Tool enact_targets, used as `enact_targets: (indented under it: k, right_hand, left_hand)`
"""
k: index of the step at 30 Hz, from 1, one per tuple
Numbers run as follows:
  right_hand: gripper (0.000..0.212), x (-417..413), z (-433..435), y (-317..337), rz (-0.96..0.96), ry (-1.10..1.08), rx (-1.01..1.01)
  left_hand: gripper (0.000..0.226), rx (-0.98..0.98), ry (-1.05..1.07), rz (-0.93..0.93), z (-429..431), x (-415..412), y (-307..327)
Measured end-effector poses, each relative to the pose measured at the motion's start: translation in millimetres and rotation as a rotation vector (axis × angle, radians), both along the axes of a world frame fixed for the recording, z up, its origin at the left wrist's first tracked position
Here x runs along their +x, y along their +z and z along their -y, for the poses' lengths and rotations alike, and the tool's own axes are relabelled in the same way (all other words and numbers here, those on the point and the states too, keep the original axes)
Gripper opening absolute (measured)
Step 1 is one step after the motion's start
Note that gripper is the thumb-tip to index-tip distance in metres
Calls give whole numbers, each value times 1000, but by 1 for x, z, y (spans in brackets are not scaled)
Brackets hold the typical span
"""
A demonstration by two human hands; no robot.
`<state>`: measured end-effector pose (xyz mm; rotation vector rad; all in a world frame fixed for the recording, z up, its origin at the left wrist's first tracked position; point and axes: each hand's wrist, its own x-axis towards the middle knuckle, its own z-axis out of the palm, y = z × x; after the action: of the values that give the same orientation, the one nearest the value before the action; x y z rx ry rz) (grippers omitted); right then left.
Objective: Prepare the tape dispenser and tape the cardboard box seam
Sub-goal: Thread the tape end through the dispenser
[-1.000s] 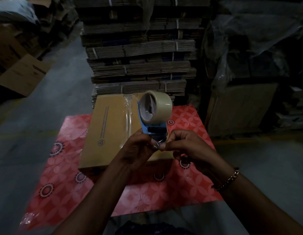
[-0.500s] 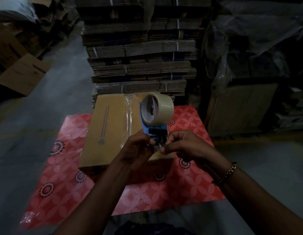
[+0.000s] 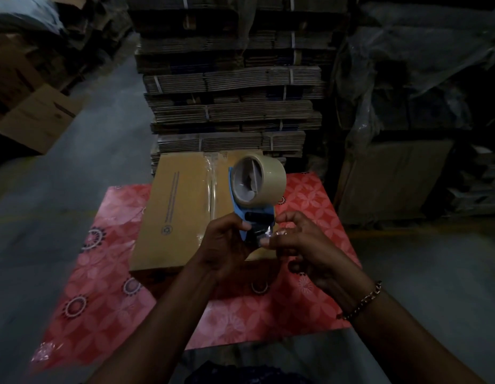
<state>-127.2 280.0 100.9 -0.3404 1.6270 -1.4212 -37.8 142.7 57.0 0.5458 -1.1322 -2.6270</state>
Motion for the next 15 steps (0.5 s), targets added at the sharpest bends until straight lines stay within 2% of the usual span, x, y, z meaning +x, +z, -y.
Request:
enact_targets:
  k: [6,15]
  right_hand:
    - [53,17,2,-13,167,-175,-177]
    - [72,20,-5,-22,222,-240,-165]
  left_hand:
    - [44,-5,-21,0,-1,-2,-1]
    - [63,-20,-17,29,-2,-6,-2]
